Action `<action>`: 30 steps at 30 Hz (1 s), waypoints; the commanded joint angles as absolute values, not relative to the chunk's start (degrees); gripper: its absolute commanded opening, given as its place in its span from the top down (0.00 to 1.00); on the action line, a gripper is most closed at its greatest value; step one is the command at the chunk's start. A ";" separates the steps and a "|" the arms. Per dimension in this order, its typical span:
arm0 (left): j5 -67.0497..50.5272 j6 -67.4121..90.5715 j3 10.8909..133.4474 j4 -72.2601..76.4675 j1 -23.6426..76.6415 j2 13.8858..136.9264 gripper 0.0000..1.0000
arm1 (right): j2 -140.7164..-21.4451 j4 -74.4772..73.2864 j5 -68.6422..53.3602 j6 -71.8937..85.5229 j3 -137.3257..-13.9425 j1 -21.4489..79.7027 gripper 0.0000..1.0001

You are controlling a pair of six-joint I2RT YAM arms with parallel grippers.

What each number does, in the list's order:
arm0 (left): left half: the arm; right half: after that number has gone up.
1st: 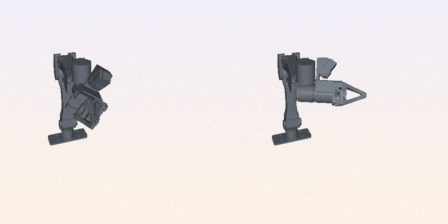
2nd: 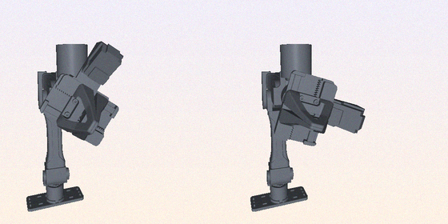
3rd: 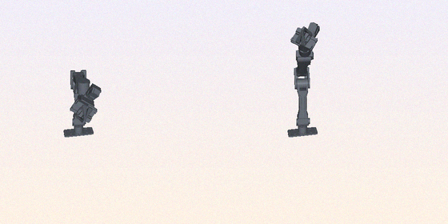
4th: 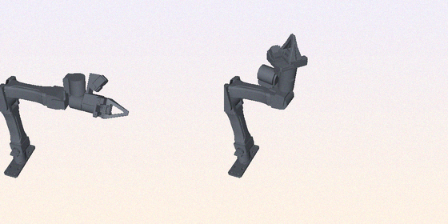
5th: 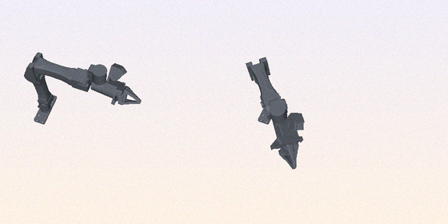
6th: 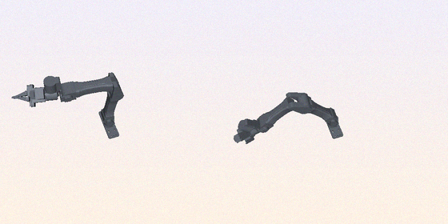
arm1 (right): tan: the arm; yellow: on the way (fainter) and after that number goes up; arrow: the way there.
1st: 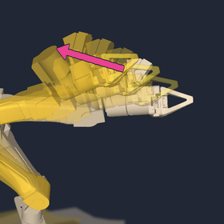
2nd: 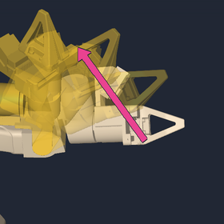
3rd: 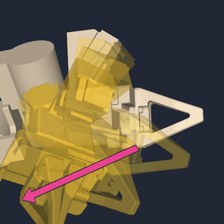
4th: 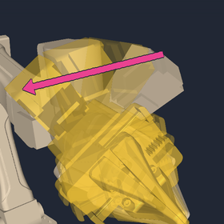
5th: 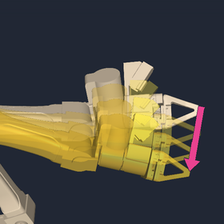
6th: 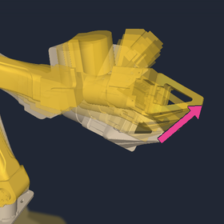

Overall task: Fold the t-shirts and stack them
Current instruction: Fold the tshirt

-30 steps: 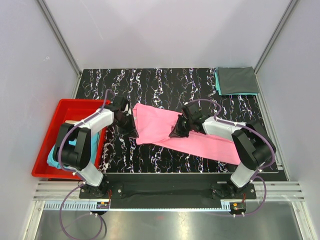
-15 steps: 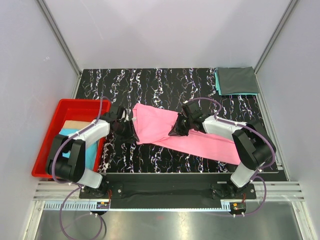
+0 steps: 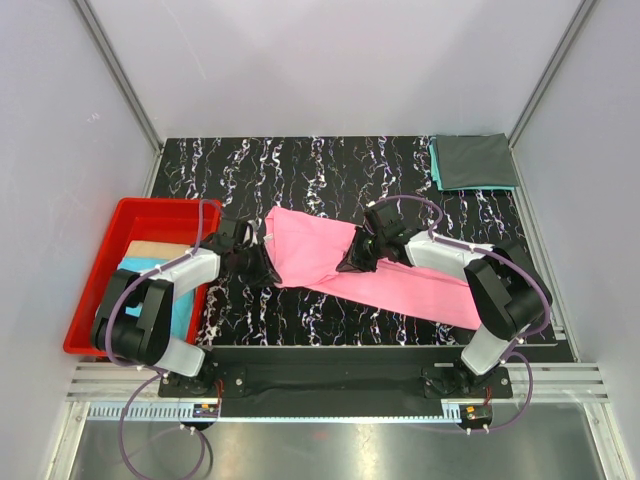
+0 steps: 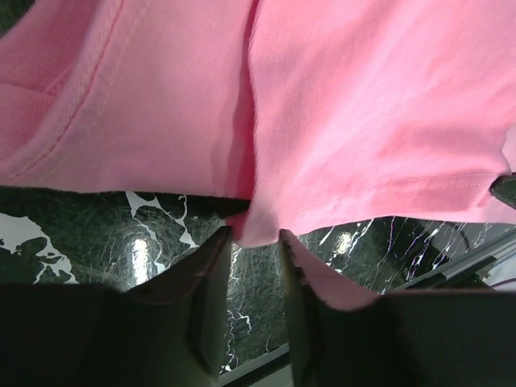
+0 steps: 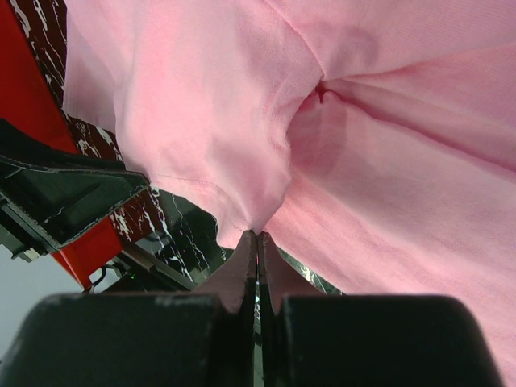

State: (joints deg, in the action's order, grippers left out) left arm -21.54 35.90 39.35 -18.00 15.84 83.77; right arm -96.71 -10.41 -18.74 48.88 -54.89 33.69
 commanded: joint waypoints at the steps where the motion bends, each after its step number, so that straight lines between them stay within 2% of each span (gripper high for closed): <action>1: -20.66 36.65 38.94 -15.03 15.91 84.11 0.73 | -96.77 -8.88 -19.51 48.78 -55.28 33.31 1.00; 8: -20.21 37.53 38.23 -16.61 15.91 82.01 0.75 | -97.03 -9.05 -19.25 48.69 -55.11 33.40 1.00; 11: -20.65 37.44 39.72 -17.92 15.91 82.44 0.89 | -97.21 -9.05 -19.51 48.87 -55.28 33.40 1.00; 12: -20.74 37.88 40.60 -18.71 15.91 82.70 0.98 | -97.21 -9.14 -19.34 48.87 -55.46 33.40 1.00; 13: -20.74 38.32 41.56 -20.63 15.82 83.14 1.00 | -97.21 -9.49 -19.42 48.87 -56.24 33.31 1.00; 21: -21.09 39.99 52.46 -29.00 13.98 88.77 1.00 | -100.72 -12.13 -21.00 46.94 -60.64 29.54 1.00; 30: -24.52 41.13 62.48 -30.58 10.28 99.31 0.99 | -104.94 -13.53 -23.03 44.91 -65.92 26.81 1.00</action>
